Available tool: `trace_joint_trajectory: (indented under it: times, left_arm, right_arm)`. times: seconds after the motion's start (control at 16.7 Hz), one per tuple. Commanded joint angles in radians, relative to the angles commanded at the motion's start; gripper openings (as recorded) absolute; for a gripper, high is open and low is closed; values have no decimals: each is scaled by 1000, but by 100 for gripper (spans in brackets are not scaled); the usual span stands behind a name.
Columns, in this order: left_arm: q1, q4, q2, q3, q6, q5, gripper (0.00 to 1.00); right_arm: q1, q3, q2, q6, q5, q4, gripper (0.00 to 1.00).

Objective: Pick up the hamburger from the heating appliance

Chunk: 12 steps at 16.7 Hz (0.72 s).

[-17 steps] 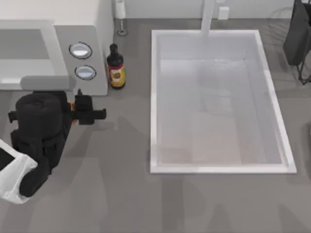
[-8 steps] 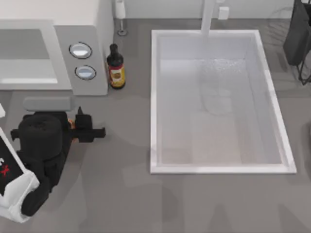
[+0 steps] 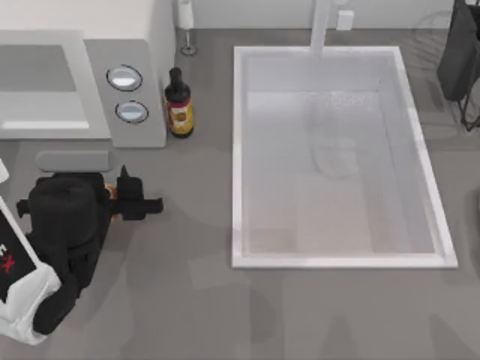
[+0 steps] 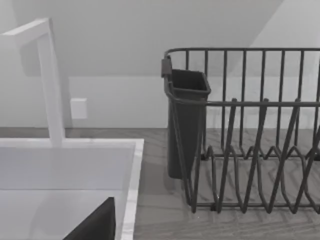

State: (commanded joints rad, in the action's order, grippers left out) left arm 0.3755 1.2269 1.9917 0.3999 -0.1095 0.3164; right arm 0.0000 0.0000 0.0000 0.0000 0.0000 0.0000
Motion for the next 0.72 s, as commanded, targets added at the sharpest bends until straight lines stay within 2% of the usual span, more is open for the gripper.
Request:
trace_joint_trajectory:
  times: [0.36,0.72]
  left_arm:
    - [0,0,0,0,0,0,98]
    - [0,0,0,0,0,0,100]
  right_arm:
    - [0,0,0,0,0,0,100]
    - [0,0,0,0,0,0,100]
